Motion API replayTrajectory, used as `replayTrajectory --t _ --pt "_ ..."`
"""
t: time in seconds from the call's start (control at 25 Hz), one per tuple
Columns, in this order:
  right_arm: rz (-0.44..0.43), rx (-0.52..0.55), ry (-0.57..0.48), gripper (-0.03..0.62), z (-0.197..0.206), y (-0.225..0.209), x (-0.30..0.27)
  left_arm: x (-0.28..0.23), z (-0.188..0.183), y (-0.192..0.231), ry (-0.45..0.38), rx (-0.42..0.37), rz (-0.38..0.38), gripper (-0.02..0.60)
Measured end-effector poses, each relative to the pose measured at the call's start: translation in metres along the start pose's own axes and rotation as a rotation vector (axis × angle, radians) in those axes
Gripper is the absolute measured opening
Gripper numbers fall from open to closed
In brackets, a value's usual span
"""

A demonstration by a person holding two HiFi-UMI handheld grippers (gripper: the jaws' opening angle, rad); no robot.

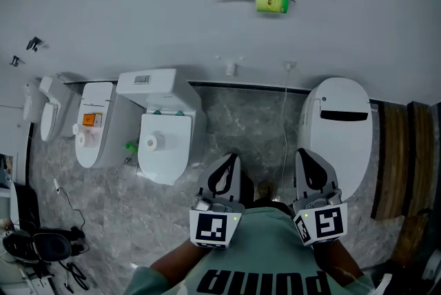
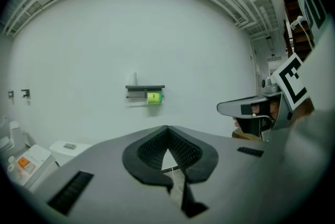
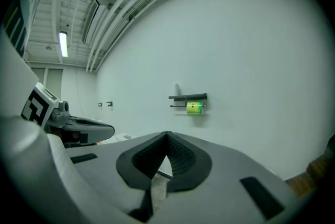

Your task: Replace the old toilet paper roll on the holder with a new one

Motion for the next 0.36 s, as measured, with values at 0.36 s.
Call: replayTrajectory --t 0.36 --pt "0.007 -0.004 -0.005 0.007 0.0002 -0.0076 0.0112 0.0000 -0.0040 -0.0109 0.007 -0.021 0.015 0.005"
Point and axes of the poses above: the fingertips, and each gripper's own axes: x backward along the fingers, y to its left, z out of its underside, the point moved 5 cm from there along x, backward along the fingers, and after that the axes turned 14 degrees about z, right-handed, at the moved point
